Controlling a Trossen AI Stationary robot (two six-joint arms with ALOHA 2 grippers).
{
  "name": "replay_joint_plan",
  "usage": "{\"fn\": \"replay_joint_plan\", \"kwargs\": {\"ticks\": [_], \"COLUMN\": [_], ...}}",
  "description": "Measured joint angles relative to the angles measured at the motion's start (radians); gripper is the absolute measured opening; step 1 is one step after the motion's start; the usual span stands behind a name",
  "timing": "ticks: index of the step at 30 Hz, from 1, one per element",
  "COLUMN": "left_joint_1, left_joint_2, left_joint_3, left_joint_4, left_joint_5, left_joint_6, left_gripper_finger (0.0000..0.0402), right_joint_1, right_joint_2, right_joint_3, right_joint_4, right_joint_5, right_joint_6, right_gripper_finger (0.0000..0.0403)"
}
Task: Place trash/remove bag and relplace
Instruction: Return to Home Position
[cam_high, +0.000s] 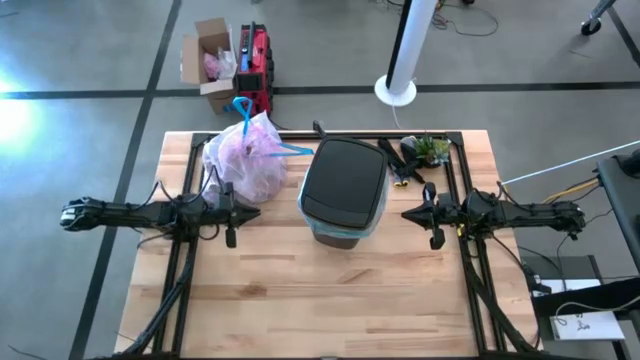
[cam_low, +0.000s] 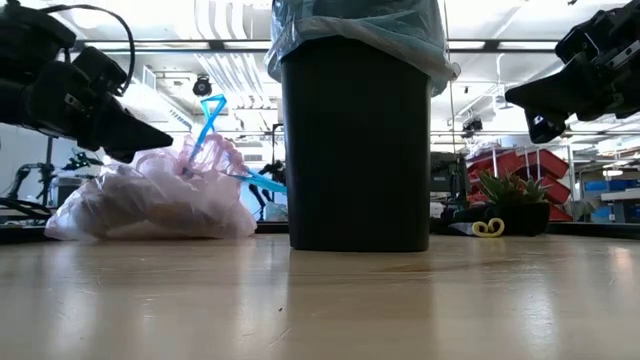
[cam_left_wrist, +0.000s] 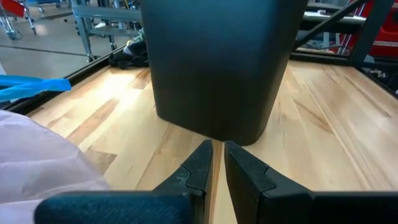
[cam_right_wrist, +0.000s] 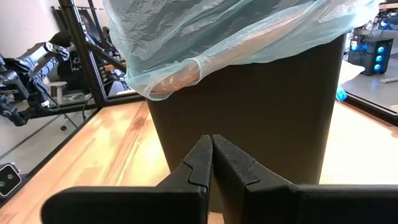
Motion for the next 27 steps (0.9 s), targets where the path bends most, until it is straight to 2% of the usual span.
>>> {"fn": "replay_joint_plan", "kwargs": {"ticks": [27], "left_joint_1": [0.0], "left_joint_2": [0.03], "left_joint_3": [0.0], "left_joint_4": [0.021], "left_joint_5": [-0.001], "left_joint_6": [0.0], "left_gripper_finger": [0.0027], "right_joint_1": [0.0], "right_joint_2": [0.0], "right_joint_3": [0.0], "right_joint_4": [0.0], "right_joint_5": [0.0], "right_joint_6": [0.001], "right_gripper_finger": [0.0]}}
